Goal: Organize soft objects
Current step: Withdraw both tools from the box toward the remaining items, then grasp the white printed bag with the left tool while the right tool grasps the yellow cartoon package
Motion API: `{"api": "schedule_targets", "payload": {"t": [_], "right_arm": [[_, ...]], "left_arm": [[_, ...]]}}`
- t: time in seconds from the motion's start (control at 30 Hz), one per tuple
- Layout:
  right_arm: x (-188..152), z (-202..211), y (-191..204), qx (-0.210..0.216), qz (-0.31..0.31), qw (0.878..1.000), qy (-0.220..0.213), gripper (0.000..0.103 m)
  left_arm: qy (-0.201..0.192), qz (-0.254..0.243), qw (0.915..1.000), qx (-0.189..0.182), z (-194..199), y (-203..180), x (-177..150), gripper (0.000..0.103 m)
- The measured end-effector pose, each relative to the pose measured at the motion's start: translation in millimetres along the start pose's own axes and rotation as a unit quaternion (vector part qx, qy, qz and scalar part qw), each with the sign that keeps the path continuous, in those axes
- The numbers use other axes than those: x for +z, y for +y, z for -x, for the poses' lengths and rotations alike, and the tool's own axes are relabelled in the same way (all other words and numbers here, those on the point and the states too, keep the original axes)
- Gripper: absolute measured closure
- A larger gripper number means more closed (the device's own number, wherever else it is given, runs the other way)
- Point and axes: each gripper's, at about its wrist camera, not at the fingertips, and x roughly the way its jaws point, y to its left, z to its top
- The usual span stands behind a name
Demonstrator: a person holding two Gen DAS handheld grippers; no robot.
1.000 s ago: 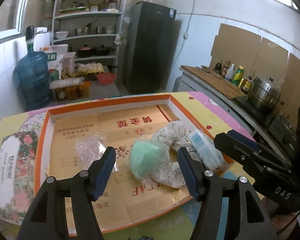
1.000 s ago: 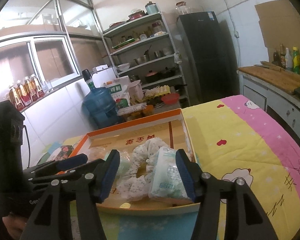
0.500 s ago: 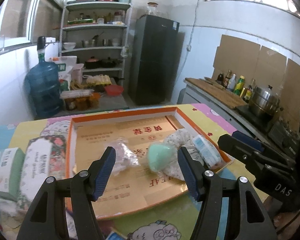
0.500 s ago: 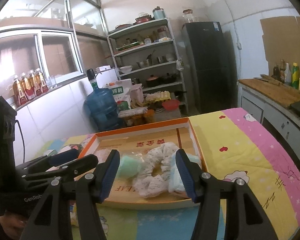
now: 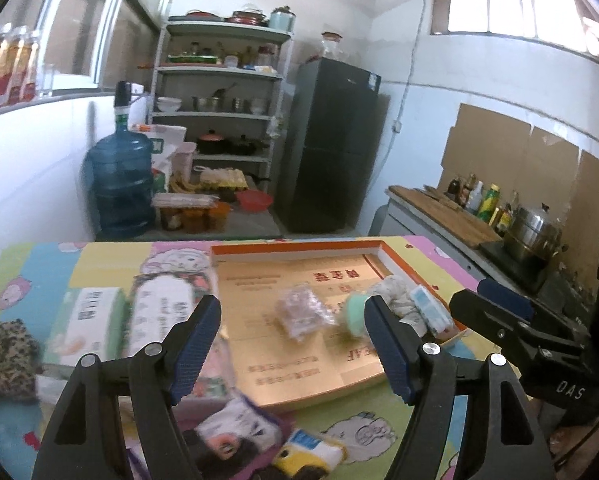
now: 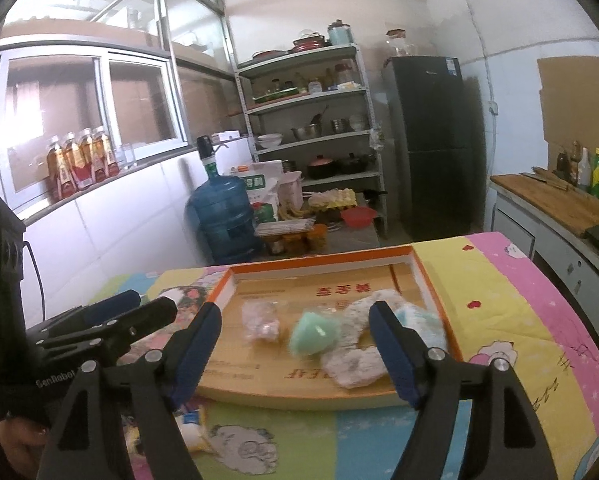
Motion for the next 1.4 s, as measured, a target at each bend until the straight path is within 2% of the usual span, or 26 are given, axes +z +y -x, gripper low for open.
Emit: {"api": "schedule_targets", "payload": {"t": [0.4, 0.73, 0.87, 1.03, 1.23, 1.4], "right_arm": [[-4, 1, 57, 0.019, 0.031, 0.999, 0.009, 0.027], [-19, -5, 98, 0.034, 0.042, 0.998, 0.028, 0.027], [-29, -4, 110, 0.03, 0.038, 0.998, 0.032, 0.027], [-43, 0, 116, 0.015, 0.034, 0.999, 0.038, 0.027], [-53, 8, 110, -0.009, 0.022, 0.999, 0.042, 0.027], [-54, 14, 101, -0.024, 0.019, 0.999, 0.041, 0.027]], "left_arm": [[-0.019, 0.035, 0.9988, 0.03, 52, 60, -11, 0.027], [-0.036, 0.04, 0.9973, 0.051, 94, 105, -30, 0.027], [-0.034, 0.032, 0.9986, 0.024, 99, 115, -38, 0.027], [-0.008, -0.018, 0.9993, -0.03, 90, 109, -50, 0.027], [0.022, -0.12, 0.9909, -0.057, 61, 76, -70, 0.027], [0.05, -0.134, 0.9868, -0.076, 36, 67, -71, 0.027]]}}
